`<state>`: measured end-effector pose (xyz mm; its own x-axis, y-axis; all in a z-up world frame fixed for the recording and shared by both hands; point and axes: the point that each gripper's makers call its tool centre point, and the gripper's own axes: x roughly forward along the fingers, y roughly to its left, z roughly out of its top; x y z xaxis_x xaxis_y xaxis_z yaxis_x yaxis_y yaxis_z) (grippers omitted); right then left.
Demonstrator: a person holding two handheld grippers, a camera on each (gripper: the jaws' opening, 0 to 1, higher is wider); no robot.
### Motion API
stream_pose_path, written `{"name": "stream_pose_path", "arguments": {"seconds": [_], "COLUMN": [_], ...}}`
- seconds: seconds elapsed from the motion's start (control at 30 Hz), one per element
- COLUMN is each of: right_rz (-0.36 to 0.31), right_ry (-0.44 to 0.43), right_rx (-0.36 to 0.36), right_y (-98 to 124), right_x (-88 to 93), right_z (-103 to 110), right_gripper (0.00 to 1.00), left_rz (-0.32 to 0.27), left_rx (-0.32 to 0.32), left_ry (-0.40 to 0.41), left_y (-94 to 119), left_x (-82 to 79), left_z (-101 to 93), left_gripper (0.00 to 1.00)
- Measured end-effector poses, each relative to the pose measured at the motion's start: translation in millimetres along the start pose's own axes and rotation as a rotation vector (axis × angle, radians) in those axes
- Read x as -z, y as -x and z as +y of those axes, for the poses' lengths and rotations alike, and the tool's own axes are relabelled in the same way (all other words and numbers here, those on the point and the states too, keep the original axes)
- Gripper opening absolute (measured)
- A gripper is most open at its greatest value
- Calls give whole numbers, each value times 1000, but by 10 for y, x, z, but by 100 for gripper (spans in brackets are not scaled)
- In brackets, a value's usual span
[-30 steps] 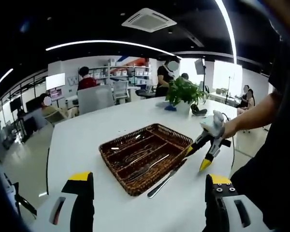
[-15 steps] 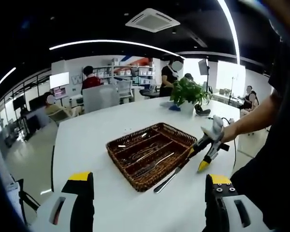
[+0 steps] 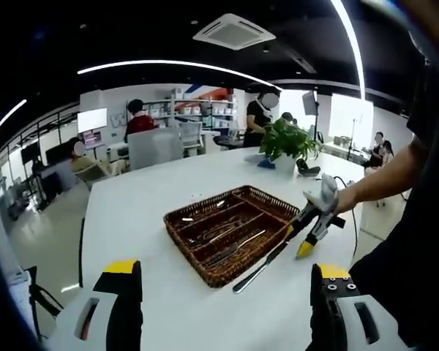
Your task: Arrange the knives, forks, and spoons in their matching storage slots by inserting each utensil handle-first until every utensil is classified and aligned in the correct compartment
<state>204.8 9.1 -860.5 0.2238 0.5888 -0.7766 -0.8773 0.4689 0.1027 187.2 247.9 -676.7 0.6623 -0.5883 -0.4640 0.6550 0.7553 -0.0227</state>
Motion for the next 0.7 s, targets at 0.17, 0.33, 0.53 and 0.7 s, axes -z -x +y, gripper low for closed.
{"name": "stream_pose_path", "arguments": {"seconds": [0.17, 0.33, 0.53, 0.7], "right_rz": [-21, 2, -37, -22], "right_ry": [45, -37, -3, -14], "right_rx": [-35, -78, -13, 2], "right_y": [-66, -163, -126, -99], "right_x": [-124, -88, -168, -123], "right_z": [110, 186, 37, -13], "right_gripper": [40, 44, 26, 18], "left_rz": [-4, -8, -8, -10], "left_rx": [-14, -25, -30, -27], "left_ry": [7, 21, 27, 28], "left_y": [39, 69, 74, 56], "left_x": [7, 29, 54, 33], "left_z": [23, 58, 66, 49], "left_gripper": [100, 100, 100, 100]}}
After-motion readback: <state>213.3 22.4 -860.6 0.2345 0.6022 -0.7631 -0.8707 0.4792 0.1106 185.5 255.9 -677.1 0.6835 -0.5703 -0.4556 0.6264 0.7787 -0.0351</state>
